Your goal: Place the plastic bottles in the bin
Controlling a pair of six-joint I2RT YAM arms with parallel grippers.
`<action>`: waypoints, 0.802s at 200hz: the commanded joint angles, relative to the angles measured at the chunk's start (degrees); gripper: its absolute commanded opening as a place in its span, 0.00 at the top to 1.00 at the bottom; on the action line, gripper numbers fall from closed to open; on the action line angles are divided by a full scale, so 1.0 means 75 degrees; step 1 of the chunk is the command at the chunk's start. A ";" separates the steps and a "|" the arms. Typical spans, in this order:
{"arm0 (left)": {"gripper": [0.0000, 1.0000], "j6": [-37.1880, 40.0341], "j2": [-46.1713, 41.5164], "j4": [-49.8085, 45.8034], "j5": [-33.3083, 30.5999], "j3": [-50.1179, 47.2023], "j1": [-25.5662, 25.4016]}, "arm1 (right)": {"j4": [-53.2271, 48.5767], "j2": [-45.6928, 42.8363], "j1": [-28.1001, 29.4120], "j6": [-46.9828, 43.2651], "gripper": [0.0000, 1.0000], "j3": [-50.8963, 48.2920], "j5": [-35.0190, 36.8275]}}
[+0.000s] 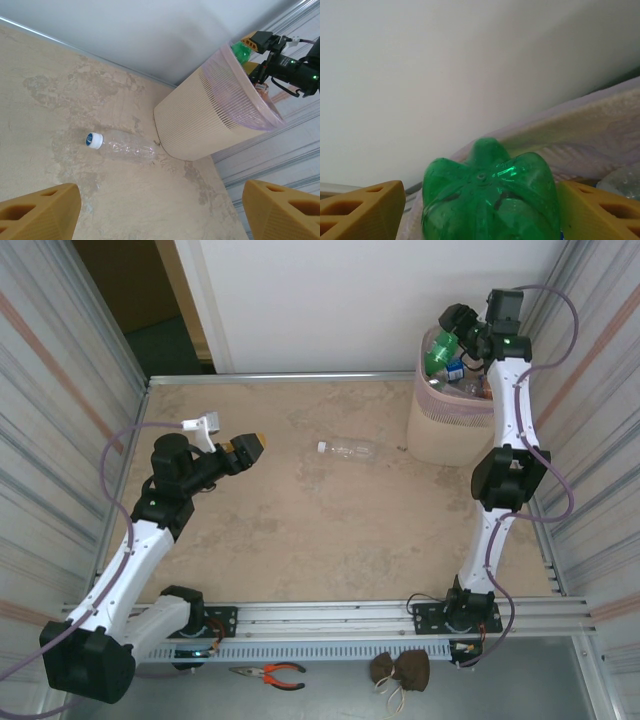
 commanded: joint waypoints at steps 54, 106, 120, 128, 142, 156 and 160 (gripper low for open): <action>0.16 -0.0040 -0.0206 0.0043 -0.0006 0.0055 0.0053 | -0.0617 -0.0798 0.0258 -0.1480 0.29 0.0385 0.0670; 0.16 -0.0032 -0.0298 0.0008 -0.0021 0.0009 0.0059 | -0.0890 -0.0215 0.0265 -0.1604 0.38 0.0630 -0.0579; 0.16 -0.0050 -0.0335 0.0021 -0.0041 -0.0035 0.0065 | -0.1036 -0.0032 0.0207 -0.1593 0.39 0.0632 -0.0768; 0.16 -0.0023 -0.0357 0.0013 -0.0072 -0.0060 0.0059 | -0.1102 0.0085 0.0157 -0.1577 0.39 0.0620 -0.0855; 0.16 -0.0036 -0.0365 0.0021 -0.0085 -0.0084 0.0059 | -0.1202 0.0267 0.0073 -0.1599 0.40 0.0630 -0.0909; 0.15 -0.0049 -0.0376 0.0029 -0.0072 -0.0086 0.0060 | -0.1294 0.0441 -0.0036 -0.1645 0.40 0.0632 -0.0953; 0.16 -0.0044 -0.0375 0.0023 -0.0069 -0.0098 0.0065 | -0.1353 0.0484 -0.0065 -0.1663 0.40 0.0649 -0.0921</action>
